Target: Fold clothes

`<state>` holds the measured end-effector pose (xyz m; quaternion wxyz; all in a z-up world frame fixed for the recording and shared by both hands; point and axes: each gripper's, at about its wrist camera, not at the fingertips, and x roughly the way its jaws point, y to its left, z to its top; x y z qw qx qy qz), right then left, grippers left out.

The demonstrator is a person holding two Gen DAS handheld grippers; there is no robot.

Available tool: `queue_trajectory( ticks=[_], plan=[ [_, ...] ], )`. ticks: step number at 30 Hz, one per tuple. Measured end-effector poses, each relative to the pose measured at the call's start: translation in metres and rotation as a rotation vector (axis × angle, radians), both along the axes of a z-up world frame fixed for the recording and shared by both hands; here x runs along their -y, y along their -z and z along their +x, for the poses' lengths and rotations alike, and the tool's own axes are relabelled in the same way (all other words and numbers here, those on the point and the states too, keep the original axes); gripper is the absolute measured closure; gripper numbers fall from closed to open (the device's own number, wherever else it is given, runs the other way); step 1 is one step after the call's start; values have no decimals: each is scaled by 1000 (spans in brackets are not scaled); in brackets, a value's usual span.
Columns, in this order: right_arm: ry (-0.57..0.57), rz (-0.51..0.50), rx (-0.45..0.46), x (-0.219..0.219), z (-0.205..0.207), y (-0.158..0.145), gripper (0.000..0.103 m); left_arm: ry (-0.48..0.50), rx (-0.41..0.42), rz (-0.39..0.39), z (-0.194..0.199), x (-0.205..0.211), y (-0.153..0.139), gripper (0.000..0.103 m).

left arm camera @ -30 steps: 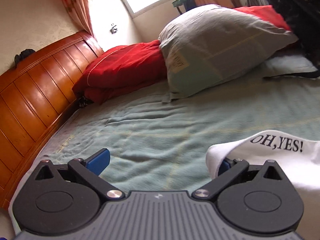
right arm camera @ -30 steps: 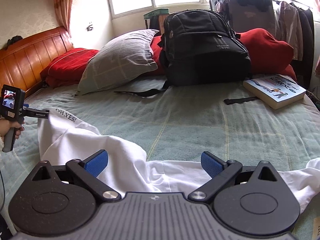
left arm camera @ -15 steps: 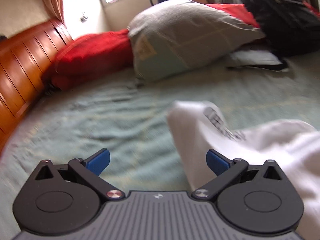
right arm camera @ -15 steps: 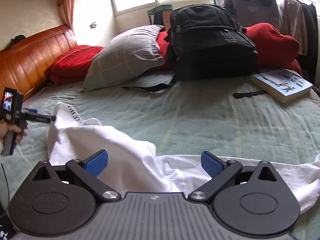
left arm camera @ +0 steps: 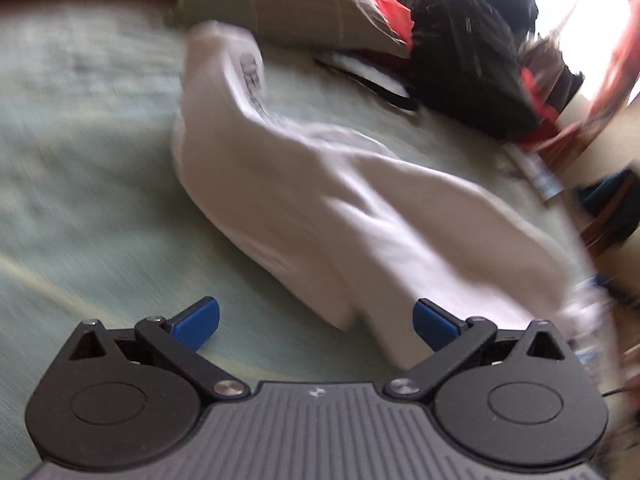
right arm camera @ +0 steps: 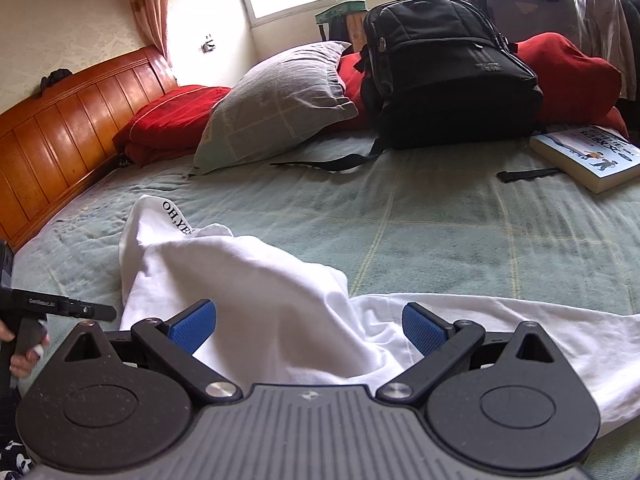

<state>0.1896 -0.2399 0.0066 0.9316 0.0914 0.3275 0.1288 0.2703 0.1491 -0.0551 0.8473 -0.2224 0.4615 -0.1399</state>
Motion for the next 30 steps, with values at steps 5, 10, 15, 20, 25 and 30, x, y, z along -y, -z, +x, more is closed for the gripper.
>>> queue_trajectory(
  ticks=[5,10,15,20,25,30],
  plan=[
    [-59,45,-21,-7,-1,-2,1,-42,-16,-83,10,-3,12,1],
    [-162,64,-36,-29,-2,-2,1,-128,-2,-240,24,-20,27,1],
    [-239,105,-31,-53,-1,-4,0,-243,42,-434,28,-42,45,3],
    [-296,113,-20,-66,-2,-7,0,-261,67,-488,8,-44,53,17],
    [-288,117,-33,-63,-2,-5,0,-361,14,-534,12,-64,82,80],
    [-282,109,-23,-58,-4,-7,0,-351,-33,-517,24,-60,88,93]
  ],
)
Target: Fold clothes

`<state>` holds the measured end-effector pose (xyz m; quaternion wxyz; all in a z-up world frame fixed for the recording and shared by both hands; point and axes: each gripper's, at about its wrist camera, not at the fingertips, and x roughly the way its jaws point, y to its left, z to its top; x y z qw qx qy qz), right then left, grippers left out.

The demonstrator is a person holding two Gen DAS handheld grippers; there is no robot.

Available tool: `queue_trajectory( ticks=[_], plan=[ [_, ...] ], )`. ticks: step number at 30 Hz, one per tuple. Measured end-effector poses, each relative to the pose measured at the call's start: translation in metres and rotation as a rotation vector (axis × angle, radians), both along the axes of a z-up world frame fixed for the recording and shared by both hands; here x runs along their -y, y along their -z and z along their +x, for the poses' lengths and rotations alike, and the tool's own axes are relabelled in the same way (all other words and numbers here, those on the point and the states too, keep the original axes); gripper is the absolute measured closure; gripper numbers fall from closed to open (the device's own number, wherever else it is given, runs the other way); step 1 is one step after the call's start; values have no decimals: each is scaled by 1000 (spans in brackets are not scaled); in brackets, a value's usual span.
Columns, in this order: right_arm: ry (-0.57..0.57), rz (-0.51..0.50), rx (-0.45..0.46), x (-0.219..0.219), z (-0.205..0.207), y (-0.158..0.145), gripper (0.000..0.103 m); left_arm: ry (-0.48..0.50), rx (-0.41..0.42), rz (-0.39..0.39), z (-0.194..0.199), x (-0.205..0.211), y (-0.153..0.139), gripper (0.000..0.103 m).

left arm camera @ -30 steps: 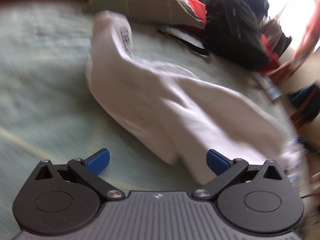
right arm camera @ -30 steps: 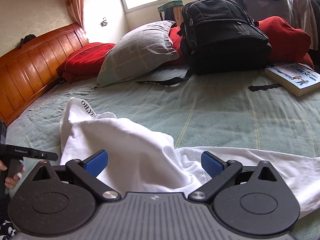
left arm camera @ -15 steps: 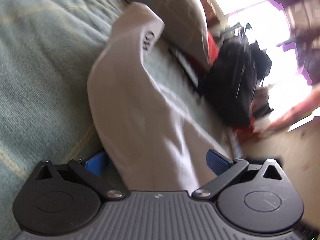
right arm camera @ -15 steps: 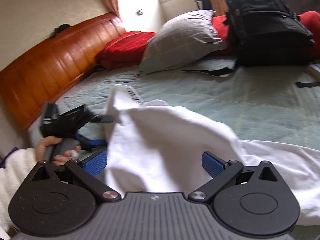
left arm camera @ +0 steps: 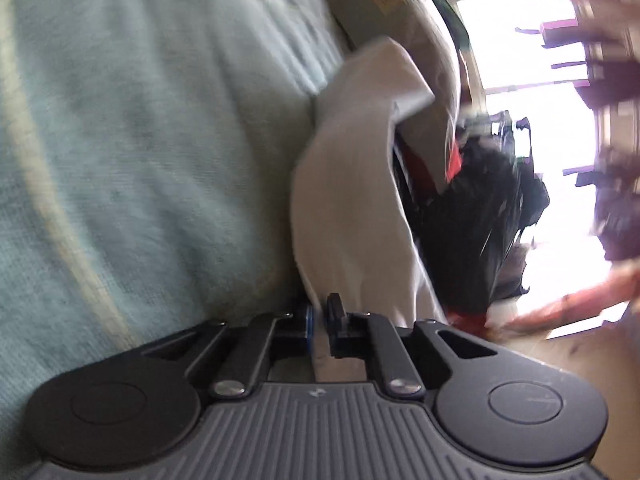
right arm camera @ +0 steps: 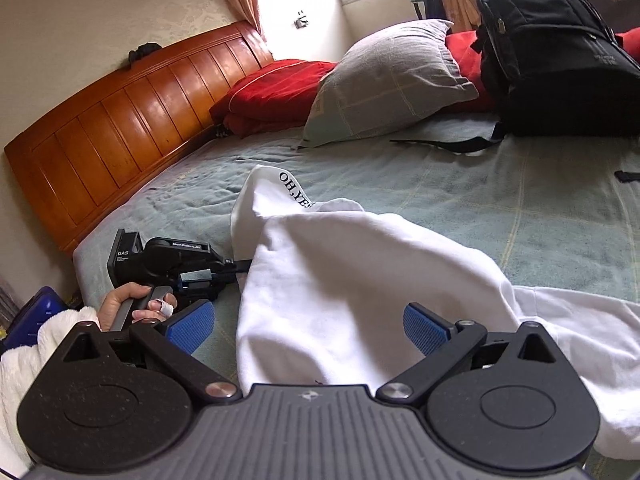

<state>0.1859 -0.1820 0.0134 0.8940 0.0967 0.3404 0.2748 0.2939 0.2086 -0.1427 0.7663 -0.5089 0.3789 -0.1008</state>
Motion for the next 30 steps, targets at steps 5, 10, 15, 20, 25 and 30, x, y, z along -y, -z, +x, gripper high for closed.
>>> queue_trajectory(
  ticks=[5,10,15,20,25,30],
  plan=[
    [5,9,-3,0,3,0,0,23,20,27,11,24,4,92],
    [2,-13,9,-4,2,-2,0,42,9,132,11,28,-13,95],
    [19,-18,25,0,0,-6,0,47,36,403,12,15,-61,99],
    [41,-25,28,5,2,-7,0,29,21,632,17,-20,-95,99],
    [58,-34,31,8,6,-8,0,29,-23,923,24,-43,-111,99],
    [69,-44,31,8,11,-7,0,-47,-67,1088,33,-80,-128,99]
  ],
)
